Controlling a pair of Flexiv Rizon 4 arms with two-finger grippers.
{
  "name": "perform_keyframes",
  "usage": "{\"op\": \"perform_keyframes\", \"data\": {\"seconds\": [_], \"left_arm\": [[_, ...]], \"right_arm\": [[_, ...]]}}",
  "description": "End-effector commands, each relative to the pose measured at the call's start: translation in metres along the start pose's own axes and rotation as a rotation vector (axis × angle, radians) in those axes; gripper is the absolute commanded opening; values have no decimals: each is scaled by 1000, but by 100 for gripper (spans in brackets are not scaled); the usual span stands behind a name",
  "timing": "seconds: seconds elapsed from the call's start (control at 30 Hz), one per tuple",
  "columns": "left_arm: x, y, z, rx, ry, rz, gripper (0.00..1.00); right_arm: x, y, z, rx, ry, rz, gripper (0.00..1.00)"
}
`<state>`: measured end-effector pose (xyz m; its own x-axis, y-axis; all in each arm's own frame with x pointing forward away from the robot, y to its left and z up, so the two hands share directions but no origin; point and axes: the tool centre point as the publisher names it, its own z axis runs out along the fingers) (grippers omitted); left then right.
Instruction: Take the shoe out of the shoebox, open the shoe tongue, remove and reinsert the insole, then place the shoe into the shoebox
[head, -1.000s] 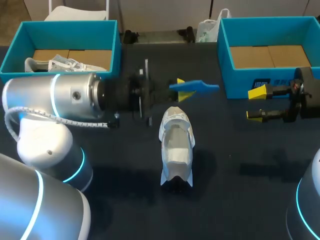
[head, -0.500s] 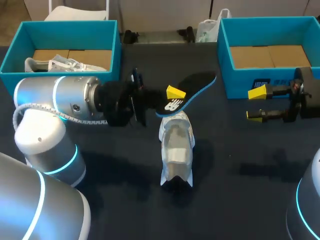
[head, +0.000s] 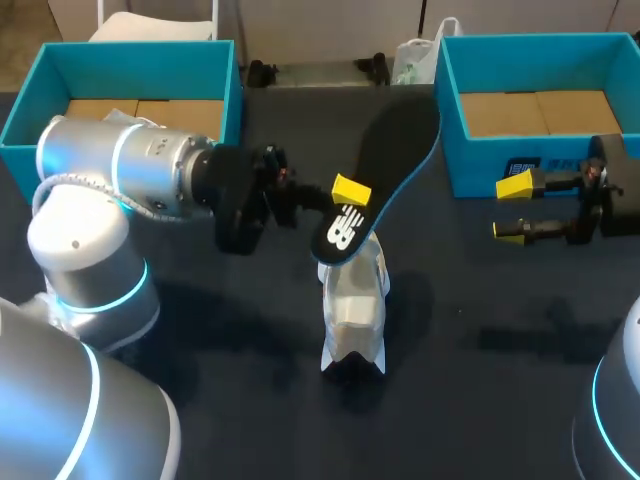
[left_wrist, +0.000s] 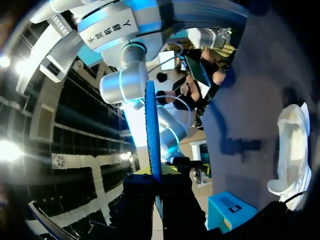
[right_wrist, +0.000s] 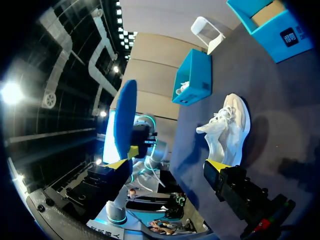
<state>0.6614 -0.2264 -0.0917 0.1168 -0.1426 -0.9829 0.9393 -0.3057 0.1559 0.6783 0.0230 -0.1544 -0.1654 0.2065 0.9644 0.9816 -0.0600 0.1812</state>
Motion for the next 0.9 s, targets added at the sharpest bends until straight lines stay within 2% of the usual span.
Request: {"op": "perform_keyframes", "data": {"seconds": [0.03,0.2,0.23,0.5,0.63,0.9], "left_arm": [[6,5,-1,-26,32,-23,0],[18,9,-1,-101,56,-43,0],[21,9,0,-116,71,-34,0],[42,13,5,-245,117,-45,0],[48,12,7,-271,121,-20,0],[58,15,11,-334,136,6,0]], "right_arm": [[0,-1,1,-2,-1,0,100],[0,-1,1,-2,-1,0,100],[0,0,1,-27,10,4,100],[2,14,17,-15,23,43,100],[3,19,25,-21,29,57,100],[9,31,43,26,46,83,100]]}}
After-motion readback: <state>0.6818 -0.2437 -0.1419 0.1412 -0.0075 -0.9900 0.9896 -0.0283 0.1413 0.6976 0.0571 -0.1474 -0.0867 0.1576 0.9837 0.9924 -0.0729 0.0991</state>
